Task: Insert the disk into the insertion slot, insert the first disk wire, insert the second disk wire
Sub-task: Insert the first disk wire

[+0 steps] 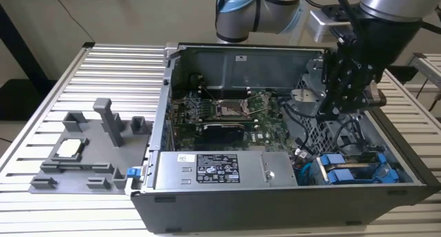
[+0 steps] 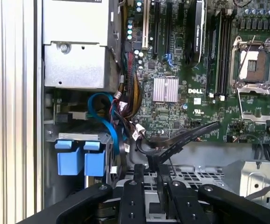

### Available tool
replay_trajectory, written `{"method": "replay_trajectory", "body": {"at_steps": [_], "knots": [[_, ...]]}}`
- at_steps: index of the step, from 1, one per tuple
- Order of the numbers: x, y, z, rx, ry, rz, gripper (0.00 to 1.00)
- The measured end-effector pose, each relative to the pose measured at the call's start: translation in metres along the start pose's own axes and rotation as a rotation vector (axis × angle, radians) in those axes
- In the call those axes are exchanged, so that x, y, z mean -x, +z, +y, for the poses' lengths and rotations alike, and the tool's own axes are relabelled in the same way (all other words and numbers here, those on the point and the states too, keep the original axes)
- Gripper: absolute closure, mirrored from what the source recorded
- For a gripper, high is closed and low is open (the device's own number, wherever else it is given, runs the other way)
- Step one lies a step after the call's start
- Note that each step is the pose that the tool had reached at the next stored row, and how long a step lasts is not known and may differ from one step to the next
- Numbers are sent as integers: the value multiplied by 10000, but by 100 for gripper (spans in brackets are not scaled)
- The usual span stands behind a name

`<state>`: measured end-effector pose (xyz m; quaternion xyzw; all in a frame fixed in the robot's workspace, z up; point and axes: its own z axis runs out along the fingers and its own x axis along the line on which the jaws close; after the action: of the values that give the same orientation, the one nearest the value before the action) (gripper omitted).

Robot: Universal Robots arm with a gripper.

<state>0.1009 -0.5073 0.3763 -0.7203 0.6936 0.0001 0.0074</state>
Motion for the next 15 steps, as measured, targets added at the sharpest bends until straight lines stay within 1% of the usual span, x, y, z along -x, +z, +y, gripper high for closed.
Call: {"method": "replay_trajectory", "body": {"at_steps": [3, 5, 9, 12, 15], "knots": [[53, 20, 7, -12, -211, 57, 73], [64, 25, 13, -15, -358, 97, 73], [69, 30, 56, -39, -481, 233, 73], [75, 44, 116, -108, -499, 314, 73], [79, 68, 163, -193, -531, 364, 73]]}}
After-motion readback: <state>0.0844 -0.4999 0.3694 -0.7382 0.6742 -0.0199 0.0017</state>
